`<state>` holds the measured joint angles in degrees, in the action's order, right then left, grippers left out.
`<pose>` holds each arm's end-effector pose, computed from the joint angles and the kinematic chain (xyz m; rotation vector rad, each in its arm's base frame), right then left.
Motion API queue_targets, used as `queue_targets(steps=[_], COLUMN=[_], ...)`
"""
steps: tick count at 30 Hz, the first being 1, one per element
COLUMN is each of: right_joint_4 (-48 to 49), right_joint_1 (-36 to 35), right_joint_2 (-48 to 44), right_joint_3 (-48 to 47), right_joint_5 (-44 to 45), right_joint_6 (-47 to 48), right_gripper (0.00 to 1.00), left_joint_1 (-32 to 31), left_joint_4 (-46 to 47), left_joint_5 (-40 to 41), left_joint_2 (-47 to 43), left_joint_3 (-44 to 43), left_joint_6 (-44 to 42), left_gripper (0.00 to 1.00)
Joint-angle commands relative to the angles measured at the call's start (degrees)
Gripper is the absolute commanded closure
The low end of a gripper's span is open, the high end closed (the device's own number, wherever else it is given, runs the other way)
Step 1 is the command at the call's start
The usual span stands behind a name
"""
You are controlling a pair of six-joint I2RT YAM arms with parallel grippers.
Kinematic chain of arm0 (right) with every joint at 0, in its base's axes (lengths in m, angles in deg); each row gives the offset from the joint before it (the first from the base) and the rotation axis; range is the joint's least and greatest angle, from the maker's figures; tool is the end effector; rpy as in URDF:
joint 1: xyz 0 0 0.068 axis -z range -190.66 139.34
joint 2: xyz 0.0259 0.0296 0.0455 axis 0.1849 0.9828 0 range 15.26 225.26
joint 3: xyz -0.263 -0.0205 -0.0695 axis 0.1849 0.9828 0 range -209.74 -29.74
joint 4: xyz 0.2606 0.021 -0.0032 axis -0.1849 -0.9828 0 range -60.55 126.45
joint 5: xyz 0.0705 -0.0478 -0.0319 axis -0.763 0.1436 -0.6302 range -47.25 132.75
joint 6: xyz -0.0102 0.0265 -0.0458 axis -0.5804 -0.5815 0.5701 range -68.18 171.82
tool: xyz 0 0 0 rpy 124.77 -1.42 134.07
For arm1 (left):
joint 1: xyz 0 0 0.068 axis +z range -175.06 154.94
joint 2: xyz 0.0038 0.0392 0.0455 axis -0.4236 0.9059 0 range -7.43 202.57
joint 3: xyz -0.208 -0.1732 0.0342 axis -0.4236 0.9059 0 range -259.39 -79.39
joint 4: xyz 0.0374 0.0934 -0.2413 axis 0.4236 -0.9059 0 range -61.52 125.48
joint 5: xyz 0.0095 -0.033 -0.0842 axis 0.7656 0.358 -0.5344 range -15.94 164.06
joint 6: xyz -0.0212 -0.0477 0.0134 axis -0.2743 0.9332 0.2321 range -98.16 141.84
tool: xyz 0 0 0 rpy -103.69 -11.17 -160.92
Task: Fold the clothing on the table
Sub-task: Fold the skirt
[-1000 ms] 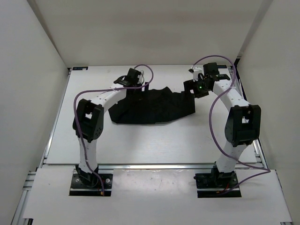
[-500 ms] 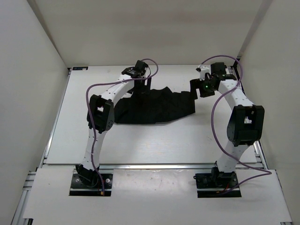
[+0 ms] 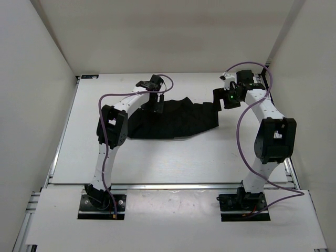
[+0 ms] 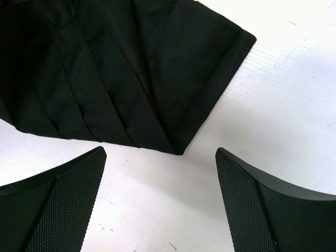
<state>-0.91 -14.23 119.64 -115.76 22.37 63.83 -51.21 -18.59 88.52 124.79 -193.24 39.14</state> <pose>0.3960 0.0371 0.2603 -0.4750 2.4527 0.3906 0.4362 -0.2044 0.1852 0.1590 2.7564 0.1677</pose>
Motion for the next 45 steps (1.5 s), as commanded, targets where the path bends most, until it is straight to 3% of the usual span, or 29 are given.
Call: queue_targets(steps=[1,5,8,11,19,22,34,40,45], right_joint_4=[-0.07,0.1,0.1,0.1,1.41,2.55,9.94,7.85,-1.99], right_joint_1=[1.11,1.38,1.55,1.38,-0.2,-2.49,-9.78,-16.28,-18.48], right_joint_2=[-2.16,-2.51,-2.34,-2.16,-0.58,1.0,12.51,21.12,32.44], right_joint_3=[0.32,1.2,1.82,1.21,0.59,-0.38,-7.58,-20.66,-42.0], right_joint_5=[-1.42,-2.03,-1.94,-2.12,-2.38,-2.82,6.31,15.71,13.17], right_joint_6=[-0.32,-0.41,-0.41,-0.58,1.52,4.24,9.87,12.07,11.98], right_gripper=[0.1,0.1,0.11,0.11,0.09,0.02,0.01,0.01,0.01], left_joint_1=[0.66,1.27,2.33,3.03,3.65,4.62,3.39,4.09,5.41], left_joint_4=[1.24,3.52,5.11,5.28,6.86,6.77,6.6,11.7,13.81], left_joint_5=[1.71,2.33,1.02,0.48,0.66,0.05,-3.47,-5.32,-7.16], left_joint_2=[-3.91,-6.01,-7.15,-6.8,-9.88,-10.23,-12.51,-15.94,-17.0], left_joint_3=[0.2,2.48,3.98,4.68,6.61,6.61,14.07,21.73,25.51], left_joint_6=[1.51,1.51,2.47,2.91,2.92,2.83,3.27,1.68,2.21], left_gripper=[0.03,0.24,0.55,0.71,0.71,0.72,0.75,0.75,0.76])
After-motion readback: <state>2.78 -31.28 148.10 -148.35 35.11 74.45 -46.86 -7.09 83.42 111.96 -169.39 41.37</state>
